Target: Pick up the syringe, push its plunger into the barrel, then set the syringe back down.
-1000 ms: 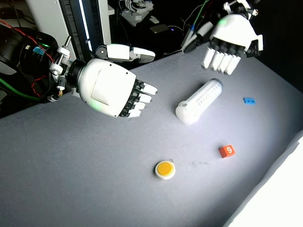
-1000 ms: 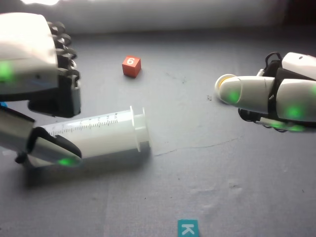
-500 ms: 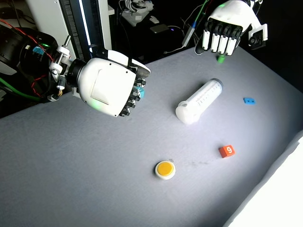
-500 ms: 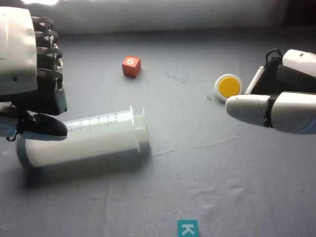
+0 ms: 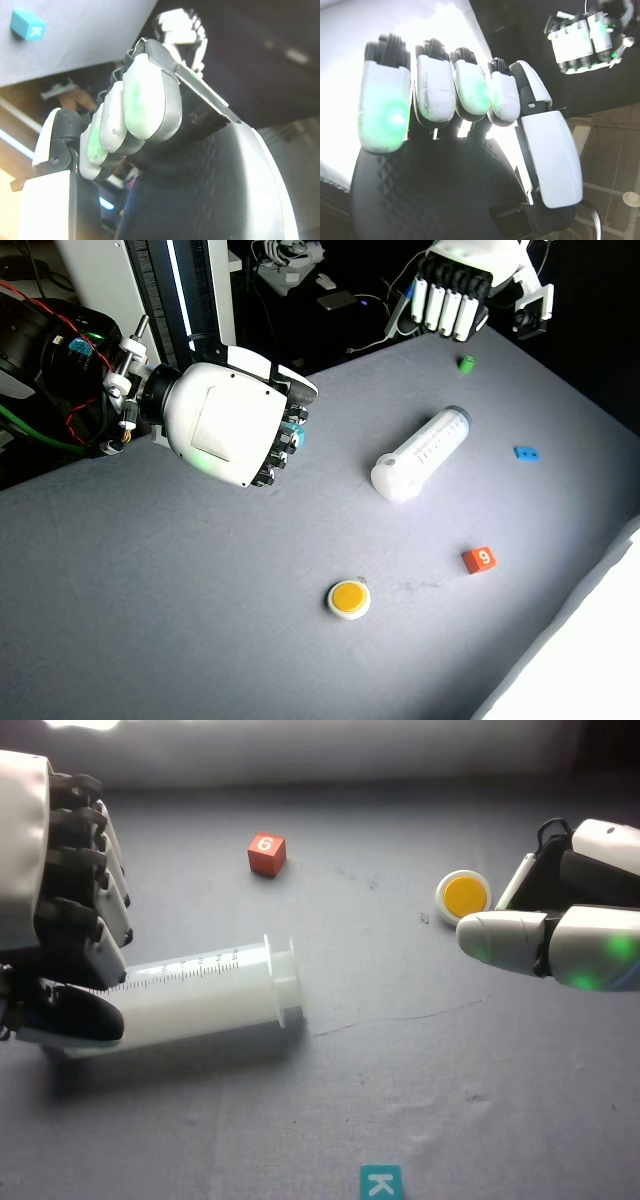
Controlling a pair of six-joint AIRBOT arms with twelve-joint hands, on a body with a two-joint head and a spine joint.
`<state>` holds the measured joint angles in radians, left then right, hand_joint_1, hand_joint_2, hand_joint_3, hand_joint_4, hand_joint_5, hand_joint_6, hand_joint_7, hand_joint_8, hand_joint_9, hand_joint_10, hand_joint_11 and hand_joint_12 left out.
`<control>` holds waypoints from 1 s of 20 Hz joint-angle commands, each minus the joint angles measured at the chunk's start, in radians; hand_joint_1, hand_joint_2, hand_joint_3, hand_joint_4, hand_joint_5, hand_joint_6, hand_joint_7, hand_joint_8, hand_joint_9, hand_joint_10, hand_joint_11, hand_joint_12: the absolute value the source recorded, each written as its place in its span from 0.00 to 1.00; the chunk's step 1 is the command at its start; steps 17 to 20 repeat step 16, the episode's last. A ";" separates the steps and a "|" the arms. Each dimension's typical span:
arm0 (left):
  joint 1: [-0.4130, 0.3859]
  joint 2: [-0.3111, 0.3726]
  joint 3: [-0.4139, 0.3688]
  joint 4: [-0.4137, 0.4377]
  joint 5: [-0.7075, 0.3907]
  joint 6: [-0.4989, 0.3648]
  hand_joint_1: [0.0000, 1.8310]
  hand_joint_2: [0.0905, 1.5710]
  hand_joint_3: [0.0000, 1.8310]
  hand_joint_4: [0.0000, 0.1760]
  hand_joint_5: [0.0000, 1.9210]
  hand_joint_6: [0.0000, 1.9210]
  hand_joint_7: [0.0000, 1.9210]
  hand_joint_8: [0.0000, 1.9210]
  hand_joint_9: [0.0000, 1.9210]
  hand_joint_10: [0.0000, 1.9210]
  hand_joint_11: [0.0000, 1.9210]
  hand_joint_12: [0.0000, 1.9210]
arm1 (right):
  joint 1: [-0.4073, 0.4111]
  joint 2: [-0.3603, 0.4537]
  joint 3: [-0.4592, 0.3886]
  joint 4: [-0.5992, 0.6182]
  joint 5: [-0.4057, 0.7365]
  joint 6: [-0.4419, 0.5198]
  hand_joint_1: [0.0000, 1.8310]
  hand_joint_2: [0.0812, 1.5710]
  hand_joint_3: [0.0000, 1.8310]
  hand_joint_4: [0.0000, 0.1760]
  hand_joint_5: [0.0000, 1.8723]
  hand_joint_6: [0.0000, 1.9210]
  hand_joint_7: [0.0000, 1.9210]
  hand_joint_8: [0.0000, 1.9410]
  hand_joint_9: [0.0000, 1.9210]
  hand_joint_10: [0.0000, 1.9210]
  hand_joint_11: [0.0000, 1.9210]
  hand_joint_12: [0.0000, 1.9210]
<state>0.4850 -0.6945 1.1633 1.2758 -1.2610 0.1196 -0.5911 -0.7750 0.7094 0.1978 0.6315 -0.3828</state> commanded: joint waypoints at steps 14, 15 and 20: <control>-0.008 0.004 0.003 -0.075 -0.096 0.014 0.57 0.85 0.01 0.73 0.81 1.00 0.84 1.00 0.83 1.00 0.85 1.00 | 0.007 0.001 -0.002 -0.047 0.116 0.006 0.44 0.90 0.00 1.00 0.71 1.00 0.77 1.00 0.82 1.00 0.91 1.00; -0.009 0.004 0.004 -0.074 -0.096 0.014 0.57 0.85 0.01 0.73 0.81 1.00 0.84 1.00 0.83 1.00 0.85 1.00 | 0.007 0.001 -0.002 -0.049 0.117 0.004 0.44 0.90 0.00 1.00 0.71 1.00 0.77 1.00 0.82 1.00 0.91 1.00; -0.011 0.004 0.004 -0.075 -0.096 0.014 0.57 0.85 0.01 0.73 0.81 1.00 0.84 1.00 0.83 1.00 0.85 1.00 | 0.007 0.001 -0.002 -0.051 0.118 -0.007 0.44 0.90 0.00 1.00 0.71 1.00 0.77 1.00 0.82 1.00 0.91 1.00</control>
